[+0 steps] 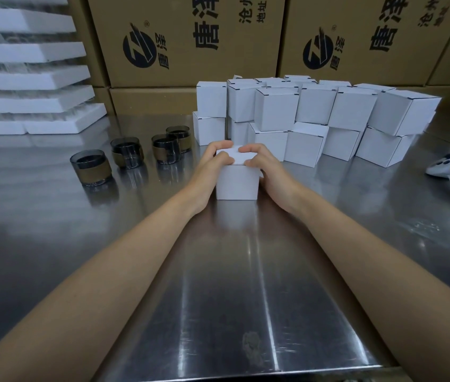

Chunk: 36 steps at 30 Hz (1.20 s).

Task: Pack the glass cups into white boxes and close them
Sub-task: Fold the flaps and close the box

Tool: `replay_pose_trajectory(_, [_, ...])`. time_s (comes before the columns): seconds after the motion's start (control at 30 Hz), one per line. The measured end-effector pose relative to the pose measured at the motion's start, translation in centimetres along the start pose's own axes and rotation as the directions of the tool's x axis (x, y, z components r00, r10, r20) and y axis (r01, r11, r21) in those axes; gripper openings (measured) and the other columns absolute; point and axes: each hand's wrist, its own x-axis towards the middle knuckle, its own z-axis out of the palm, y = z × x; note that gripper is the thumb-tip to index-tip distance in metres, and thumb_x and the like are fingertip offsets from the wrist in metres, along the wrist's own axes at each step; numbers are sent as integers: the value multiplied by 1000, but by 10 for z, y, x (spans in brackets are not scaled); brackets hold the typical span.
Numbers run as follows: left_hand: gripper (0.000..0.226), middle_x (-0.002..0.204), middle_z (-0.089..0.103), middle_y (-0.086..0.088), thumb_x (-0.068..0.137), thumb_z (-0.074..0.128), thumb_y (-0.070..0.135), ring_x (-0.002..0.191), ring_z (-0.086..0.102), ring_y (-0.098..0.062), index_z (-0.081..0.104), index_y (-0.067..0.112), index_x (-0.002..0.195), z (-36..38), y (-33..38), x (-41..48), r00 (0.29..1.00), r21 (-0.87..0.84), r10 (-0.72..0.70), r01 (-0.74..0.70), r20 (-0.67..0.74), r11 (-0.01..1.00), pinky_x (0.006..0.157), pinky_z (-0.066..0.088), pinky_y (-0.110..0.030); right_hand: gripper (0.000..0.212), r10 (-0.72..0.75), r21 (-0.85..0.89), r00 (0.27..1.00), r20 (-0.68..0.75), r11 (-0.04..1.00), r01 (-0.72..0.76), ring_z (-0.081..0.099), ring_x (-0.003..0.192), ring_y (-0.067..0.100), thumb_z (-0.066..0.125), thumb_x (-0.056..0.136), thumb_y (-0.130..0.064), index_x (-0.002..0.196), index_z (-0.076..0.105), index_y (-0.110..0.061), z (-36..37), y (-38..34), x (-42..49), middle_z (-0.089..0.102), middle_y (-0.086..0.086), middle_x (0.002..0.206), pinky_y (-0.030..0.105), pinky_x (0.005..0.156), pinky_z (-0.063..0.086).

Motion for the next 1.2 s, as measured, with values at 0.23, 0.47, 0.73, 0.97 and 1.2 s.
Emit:
replay_pose_trajectory(0.23, [42,115,61,-4,65,52,24,109,57,-21,62,31,105,2,1,2,1000,-33,-14,13,-24,999,97,45,-35,25,-10,39,1000,-17,999,11,58,93,11,48,73,-31,93,62,-35,1,1,2,64,-10,100,29,83,41])
replay_pose_trajectory(0.47, [25,130,50,0,93,55,15,113,51,-10,58,19,117,3,-10,4,988,54,98,-92,-123,994,105,41,-30,14,-85,56,975,-207,994,98,57,95,7,52,95,-16,106,57,-24,7,8,3,60,-9,103,22,82,43])
replay_pose_trajectory(0.73, [25,117,39,0,96,43,0,99,51,-6,57,5,116,-1,-13,9,843,225,320,-243,-433,944,87,39,-12,14,-426,-340,821,-380,890,304,53,58,6,50,87,-16,78,58,-23,12,4,-6,58,-12,62,22,59,42])
replay_pose_trajectory(0.97, [33,109,48,3,94,36,-4,80,47,20,66,7,102,1,-16,13,833,377,367,-210,-413,902,72,33,0,15,-345,-782,935,-86,605,151,62,77,24,51,89,-17,96,63,-22,17,14,5,68,-4,75,40,75,52])
replay_pose_trajectory(1.2, [47,128,55,0,88,42,-3,112,54,-12,56,14,129,-1,-23,32,871,579,384,-150,-305,801,94,42,-22,28,-335,-915,942,-20,386,118,58,101,26,43,91,-19,116,55,-21,13,22,34,68,-1,107,34,71,43])
